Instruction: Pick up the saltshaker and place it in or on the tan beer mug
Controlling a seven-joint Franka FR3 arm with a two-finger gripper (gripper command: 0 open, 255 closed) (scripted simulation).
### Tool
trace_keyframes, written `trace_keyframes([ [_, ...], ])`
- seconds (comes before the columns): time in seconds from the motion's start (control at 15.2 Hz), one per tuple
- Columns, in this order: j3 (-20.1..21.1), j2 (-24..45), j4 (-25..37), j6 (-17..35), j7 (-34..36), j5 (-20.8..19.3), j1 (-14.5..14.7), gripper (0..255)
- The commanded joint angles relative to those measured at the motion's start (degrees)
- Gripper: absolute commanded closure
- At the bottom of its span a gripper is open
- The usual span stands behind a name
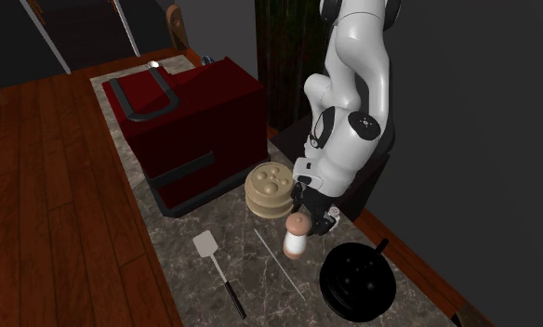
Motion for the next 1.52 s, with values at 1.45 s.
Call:
trace_keyframes([
  [1.45, -1.9, -5.1, 6.5, -9.9, -5.7, 5.4, 0.9, 255],
])
